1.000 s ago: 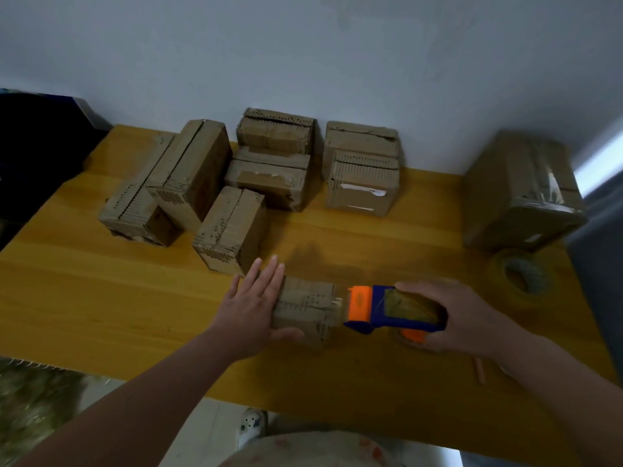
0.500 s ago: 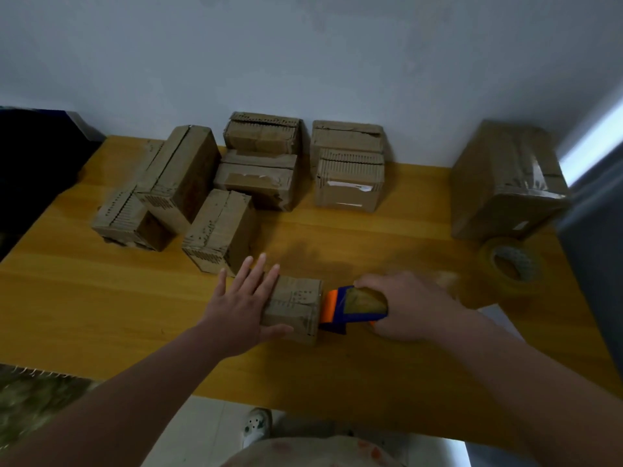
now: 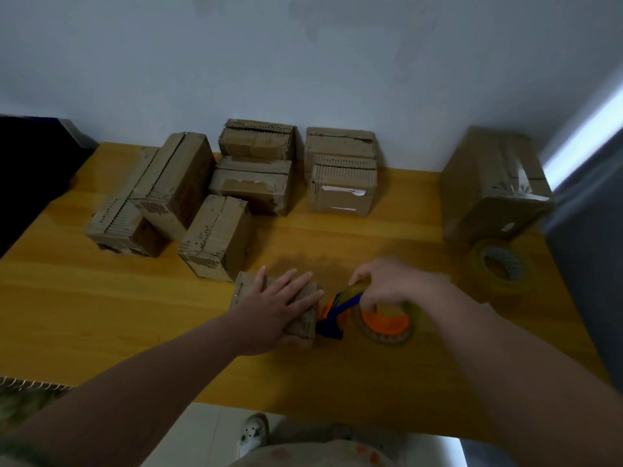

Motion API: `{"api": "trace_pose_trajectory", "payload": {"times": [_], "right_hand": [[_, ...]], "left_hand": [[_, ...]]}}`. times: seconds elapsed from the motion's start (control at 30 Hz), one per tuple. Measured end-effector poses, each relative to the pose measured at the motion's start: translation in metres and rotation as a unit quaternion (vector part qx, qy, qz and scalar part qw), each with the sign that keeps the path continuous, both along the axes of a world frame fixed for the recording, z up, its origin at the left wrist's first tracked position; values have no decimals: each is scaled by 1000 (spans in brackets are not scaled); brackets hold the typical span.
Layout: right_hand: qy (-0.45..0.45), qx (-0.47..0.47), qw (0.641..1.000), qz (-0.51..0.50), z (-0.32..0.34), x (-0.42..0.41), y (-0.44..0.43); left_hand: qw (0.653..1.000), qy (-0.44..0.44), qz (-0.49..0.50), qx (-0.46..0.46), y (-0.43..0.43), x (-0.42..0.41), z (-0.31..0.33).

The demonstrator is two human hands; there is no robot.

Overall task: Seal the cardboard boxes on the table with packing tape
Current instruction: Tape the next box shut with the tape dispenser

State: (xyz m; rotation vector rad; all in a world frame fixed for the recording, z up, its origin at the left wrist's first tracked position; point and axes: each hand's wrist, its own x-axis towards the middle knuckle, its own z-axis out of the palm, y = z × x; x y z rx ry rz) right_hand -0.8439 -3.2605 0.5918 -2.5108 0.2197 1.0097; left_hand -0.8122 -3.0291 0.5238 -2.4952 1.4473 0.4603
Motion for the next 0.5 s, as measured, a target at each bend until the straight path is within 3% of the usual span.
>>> {"api": "trace_pose_trajectory", "payload": {"times": [0.17,0.3,0.5], "right_hand": [[-2,-14,999,-42,-20,-22,5],[-96,-9,985,-141,-11,-37,-17],[-195,51,940,-277,-9,-53,-34]], "left_hand": [[999,-4,40,-1,-15,-18,1],[998,-35,3,-53,-19,-22,-1],[993,68,-74,-60,-4,-21,7]]}}
